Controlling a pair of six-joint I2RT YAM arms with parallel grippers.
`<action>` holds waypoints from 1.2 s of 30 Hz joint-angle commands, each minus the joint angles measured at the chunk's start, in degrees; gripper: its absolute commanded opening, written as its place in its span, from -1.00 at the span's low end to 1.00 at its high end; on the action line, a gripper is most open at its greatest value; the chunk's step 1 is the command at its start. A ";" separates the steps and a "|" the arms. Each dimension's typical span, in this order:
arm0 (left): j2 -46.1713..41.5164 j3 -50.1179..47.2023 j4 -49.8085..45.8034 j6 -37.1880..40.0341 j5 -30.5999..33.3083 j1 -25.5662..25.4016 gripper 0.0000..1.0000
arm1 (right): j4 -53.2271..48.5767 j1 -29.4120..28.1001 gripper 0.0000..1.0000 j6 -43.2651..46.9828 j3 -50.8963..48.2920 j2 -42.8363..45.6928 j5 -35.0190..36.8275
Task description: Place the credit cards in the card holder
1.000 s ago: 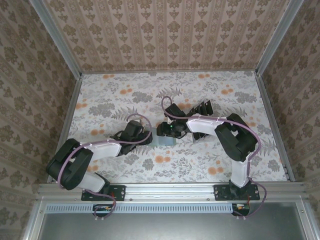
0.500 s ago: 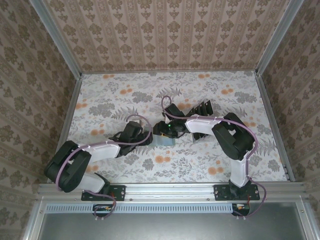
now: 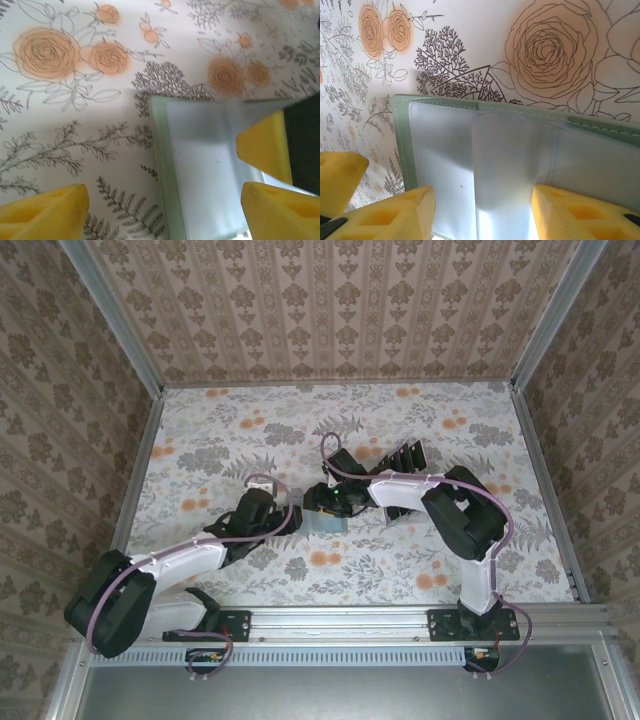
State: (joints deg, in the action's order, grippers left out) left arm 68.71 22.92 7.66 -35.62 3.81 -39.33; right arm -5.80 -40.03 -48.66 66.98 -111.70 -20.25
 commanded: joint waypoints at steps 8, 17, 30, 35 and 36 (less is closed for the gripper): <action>-1.61 -1.95 0.87 4.88 0.43 -5.92 0.63 | -1.82 -0.57 0.13 -1.07 1.84 -1.86 -0.77; 4.87 2.44 1.94 6.52 1.22 -8.09 0.64 | -1.46 -0.57 0.13 -1.21 1.57 -2.11 -0.84; 11.01 6.17 0.78 6.78 4.45 -9.15 0.64 | -0.88 -0.62 0.13 -1.23 1.66 -2.56 -1.37; 12.86 6.26 0.48 6.24 5.84 -9.58 0.64 | -0.80 -0.56 0.13 -1.21 1.75 -2.38 -1.63; 13.16 6.18 0.43 5.97 6.16 -9.70 0.64 | -0.81 -0.49 0.13 -1.25 1.84 -2.29 -1.72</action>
State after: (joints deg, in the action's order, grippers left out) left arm 80.97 27.77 8.16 -29.95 9.26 -48.07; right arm -5.93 -40.25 -49.52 67.72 -112.25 -20.25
